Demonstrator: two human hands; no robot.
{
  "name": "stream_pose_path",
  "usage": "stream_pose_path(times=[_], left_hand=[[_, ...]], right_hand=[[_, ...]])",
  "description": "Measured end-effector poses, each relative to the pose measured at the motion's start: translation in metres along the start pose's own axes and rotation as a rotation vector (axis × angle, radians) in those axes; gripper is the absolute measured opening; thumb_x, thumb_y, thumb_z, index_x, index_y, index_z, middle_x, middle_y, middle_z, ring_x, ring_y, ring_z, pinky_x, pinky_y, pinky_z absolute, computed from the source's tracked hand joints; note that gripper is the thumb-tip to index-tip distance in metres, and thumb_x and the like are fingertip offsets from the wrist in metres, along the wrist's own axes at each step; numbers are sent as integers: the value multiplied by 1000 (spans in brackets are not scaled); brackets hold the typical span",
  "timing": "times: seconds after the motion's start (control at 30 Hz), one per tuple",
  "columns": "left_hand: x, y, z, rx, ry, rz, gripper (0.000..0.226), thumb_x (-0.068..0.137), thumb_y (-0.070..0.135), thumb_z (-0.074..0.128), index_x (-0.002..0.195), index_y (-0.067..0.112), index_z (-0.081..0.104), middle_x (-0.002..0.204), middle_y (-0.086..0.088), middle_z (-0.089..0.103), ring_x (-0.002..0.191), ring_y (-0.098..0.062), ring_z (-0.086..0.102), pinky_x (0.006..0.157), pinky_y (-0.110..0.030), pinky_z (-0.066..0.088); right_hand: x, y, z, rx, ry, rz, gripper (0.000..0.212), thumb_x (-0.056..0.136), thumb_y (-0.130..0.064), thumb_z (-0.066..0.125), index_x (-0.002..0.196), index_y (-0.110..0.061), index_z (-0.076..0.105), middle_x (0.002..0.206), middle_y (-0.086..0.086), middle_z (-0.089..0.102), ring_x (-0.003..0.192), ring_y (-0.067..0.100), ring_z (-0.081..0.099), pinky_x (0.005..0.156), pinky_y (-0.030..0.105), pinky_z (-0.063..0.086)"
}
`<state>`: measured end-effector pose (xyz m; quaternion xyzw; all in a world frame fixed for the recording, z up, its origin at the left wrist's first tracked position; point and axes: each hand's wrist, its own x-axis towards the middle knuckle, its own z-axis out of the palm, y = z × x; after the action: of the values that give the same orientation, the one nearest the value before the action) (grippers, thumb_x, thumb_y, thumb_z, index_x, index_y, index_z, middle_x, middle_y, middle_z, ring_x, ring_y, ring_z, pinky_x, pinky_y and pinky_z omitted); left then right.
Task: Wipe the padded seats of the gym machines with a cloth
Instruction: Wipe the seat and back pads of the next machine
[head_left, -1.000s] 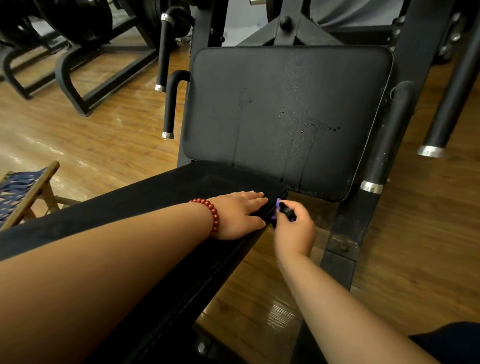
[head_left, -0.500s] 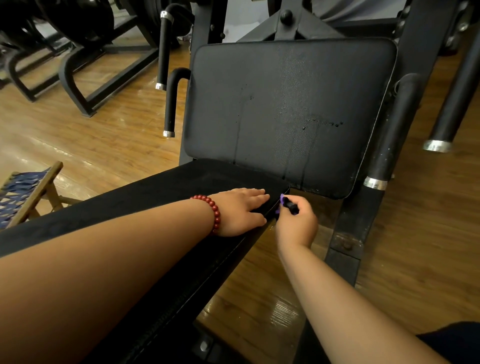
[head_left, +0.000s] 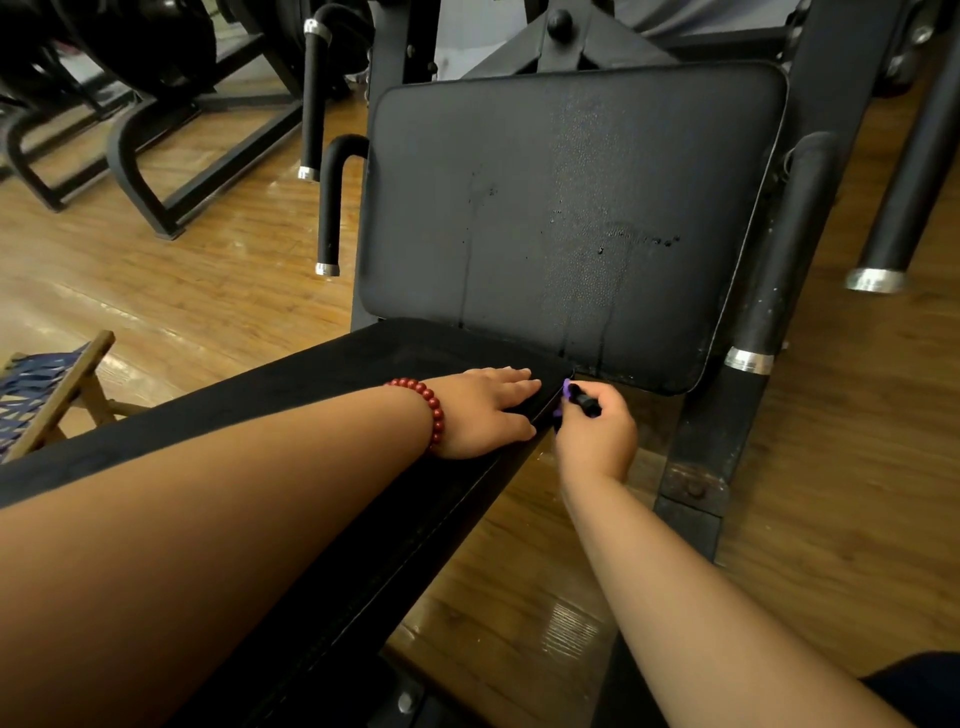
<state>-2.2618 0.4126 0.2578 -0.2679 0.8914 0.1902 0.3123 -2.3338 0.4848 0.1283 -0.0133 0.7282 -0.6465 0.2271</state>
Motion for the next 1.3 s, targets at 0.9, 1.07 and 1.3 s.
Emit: stream_pose_path(times=[0.9, 1.07, 1.3], left_hand=[[10, -8, -2, -27, 34, 45, 64, 100, 41, 41, 155, 27, 11, 162, 8, 5, 148, -13, 4, 118, -34, 9], [-6, -6, -6, -66, 115, 11, 58, 101, 38, 41, 153, 23, 21, 161, 7, 16, 147, -13, 14, 117, -34, 17], [-69, 15, -23, -160, 180, -129, 53, 103, 37, 36, 151, 19, 27, 159, 2, 22, 148, -15, 13, 118, -32, 14]], right_hand=[[-14, -12, -22, 32, -107, 60, 22, 93, -8, 60, 106, -24, 67, 98, -11, 65, 91, 2, 60, 65, 12, 45], [-27, -45, -45, -162, -149, 23, 22, 94, -10, 59, 108, -25, 64, 100, -12, 61, 86, -2, 55, 63, 8, 40], [-48, -133, -85, -546, -377, -169, 26, 93, -2, 56, 106, -22, 65, 107, -9, 55, 78, -12, 54, 62, -1, 40]])
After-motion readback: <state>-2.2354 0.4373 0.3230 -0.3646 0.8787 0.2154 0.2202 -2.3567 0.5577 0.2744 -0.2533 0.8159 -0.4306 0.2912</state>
